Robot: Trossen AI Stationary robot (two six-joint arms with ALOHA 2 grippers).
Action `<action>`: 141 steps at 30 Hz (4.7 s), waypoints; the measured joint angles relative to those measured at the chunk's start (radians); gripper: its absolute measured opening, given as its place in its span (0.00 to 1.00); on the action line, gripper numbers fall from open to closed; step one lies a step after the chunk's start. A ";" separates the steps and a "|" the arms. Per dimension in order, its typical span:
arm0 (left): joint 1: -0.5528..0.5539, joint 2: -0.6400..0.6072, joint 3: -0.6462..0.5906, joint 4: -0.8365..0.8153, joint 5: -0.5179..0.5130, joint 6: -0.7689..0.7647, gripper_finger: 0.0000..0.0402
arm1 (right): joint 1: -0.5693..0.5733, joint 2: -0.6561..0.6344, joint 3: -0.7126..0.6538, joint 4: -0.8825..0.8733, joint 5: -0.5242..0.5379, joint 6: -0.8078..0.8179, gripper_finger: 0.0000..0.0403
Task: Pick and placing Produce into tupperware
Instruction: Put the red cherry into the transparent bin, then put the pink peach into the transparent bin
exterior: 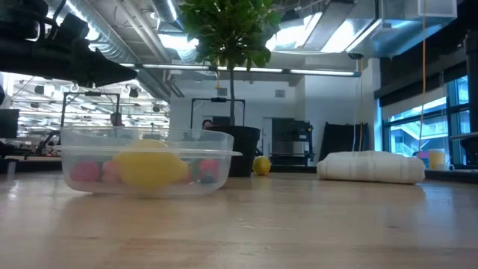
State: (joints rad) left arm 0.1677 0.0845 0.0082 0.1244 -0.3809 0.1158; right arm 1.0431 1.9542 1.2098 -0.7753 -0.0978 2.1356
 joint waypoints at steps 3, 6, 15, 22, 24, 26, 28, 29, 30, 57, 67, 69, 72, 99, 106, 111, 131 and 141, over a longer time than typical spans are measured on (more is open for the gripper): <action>0.000 0.000 0.000 0.000 0.000 0.000 0.31 | 0.000 0.001 0.000 0.001 0.001 -0.001 0.34; 0.000 0.000 0.000 0.000 0.000 0.000 0.31 | 0.000 0.002 0.000 0.002 0.002 -0.010 0.27; 0.000 0.000 0.000 0.000 0.000 0.000 0.31 | -0.013 0.004 -0.002 0.001 0.005 -0.050 0.19; 0.000 0.000 0.000 0.000 0.000 0.000 0.31 | -0.067 -0.046 -0.011 -0.001 0.248 -0.214 0.19; 0.000 0.000 0.000 0.001 0.000 0.000 0.31 | -0.096 -0.074 -0.010 -0.004 0.388 -0.293 0.19; 0.000 0.000 0.000 0.001 0.000 0.000 0.31 | -0.123 -0.102 -0.007 0.003 0.485 -0.387 0.19; 0.000 0.000 0.000 0.001 0.000 0.000 0.31 | -0.161 -0.121 -0.007 0.011 0.521 -0.502 0.19; 0.000 0.000 0.000 0.001 0.000 0.000 0.31 | -0.188 -0.131 -0.007 0.018 0.539 -0.567 0.19; 0.000 0.000 0.000 0.001 0.000 0.000 0.31 | -0.219 -0.140 -0.007 0.032 0.567 -0.639 0.19; 0.000 0.000 0.000 0.001 0.000 0.001 0.31 | -0.806 -0.099 -0.003 0.964 0.177 -2.015 0.18; 0.000 0.000 0.000 -0.003 0.000 0.000 0.31 | -0.835 0.027 -0.004 1.005 0.155 -2.008 0.18; 0.000 0.000 0.000 -0.004 0.000 0.000 0.31 | -0.837 0.040 -0.004 1.002 0.155 -1.997 0.18; 0.000 0.000 0.000 -0.004 0.000 0.000 0.31 | -0.837 0.051 -0.004 1.001 0.155 -1.989 0.18; 0.000 0.000 0.000 -0.004 0.000 0.000 0.31 | -0.847 0.065 -0.003 0.983 0.155 -1.987 0.22; 0.000 0.000 0.000 -0.004 0.000 0.000 0.31 | -0.847 0.065 -0.003 0.984 0.155 -1.987 0.25; 0.000 0.000 0.000 -0.004 0.000 0.000 0.31 | -0.847 0.065 -0.003 0.984 0.155 -1.988 0.28; 0.000 0.000 0.000 -0.004 0.000 0.000 0.31 | -0.845 -0.068 -0.004 0.712 0.157 -1.918 0.40; 0.000 0.000 0.000 -0.028 0.000 -0.004 0.31 | -0.796 -0.374 -0.003 -0.011 0.166 -1.550 0.40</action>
State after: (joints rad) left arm 0.1677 0.0848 0.0082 0.0963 -0.3806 0.1116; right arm 0.2474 1.5805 1.2068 -0.7865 0.0683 0.5857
